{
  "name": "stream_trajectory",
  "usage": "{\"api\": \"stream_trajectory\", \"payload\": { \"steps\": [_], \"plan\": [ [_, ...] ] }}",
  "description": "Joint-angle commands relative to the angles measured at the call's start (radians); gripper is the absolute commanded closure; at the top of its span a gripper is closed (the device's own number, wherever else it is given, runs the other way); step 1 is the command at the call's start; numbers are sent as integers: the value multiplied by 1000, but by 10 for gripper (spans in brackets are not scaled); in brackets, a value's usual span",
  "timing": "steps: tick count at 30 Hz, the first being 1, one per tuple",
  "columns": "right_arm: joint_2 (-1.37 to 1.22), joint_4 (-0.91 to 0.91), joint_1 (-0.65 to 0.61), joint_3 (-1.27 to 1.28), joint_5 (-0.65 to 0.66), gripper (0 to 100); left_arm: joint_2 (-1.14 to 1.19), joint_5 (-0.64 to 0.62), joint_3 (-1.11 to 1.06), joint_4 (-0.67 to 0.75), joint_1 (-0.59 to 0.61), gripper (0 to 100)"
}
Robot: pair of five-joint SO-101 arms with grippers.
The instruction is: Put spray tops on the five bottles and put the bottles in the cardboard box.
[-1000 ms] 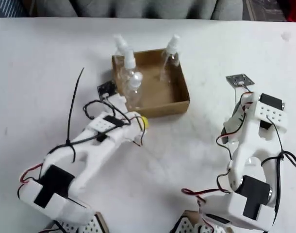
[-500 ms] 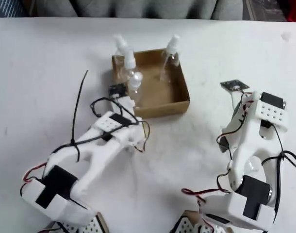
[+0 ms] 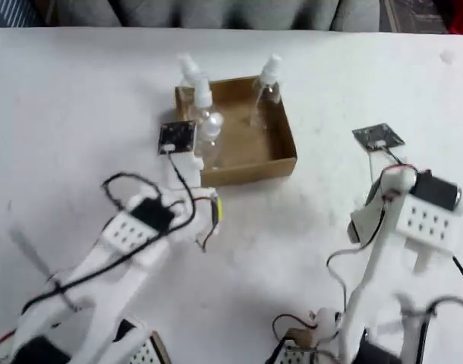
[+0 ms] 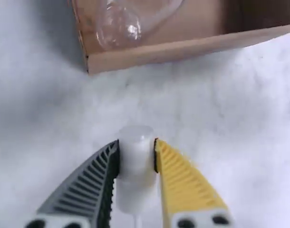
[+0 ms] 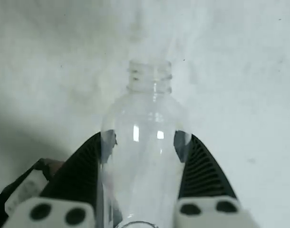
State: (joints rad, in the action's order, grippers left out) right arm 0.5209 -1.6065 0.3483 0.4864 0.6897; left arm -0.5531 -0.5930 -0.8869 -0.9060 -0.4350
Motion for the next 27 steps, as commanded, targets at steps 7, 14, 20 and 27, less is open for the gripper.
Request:
{"api": "stream_trajectory", "payload": {
  "steps": [7,14,20,27],
  "plan": [
    [389,151,-157,172,-221,981,-509,84,-60,-51,71,977],
    [455,337,-318,178,-361,981,-762,83,-6,-71,259,977],
    [461,412,-530,186,-462,981,-854,87,147,-64,467,977],
    [463,628,-705,189,-647,981,-855,83,391,-14,556,977]
  ]
}}
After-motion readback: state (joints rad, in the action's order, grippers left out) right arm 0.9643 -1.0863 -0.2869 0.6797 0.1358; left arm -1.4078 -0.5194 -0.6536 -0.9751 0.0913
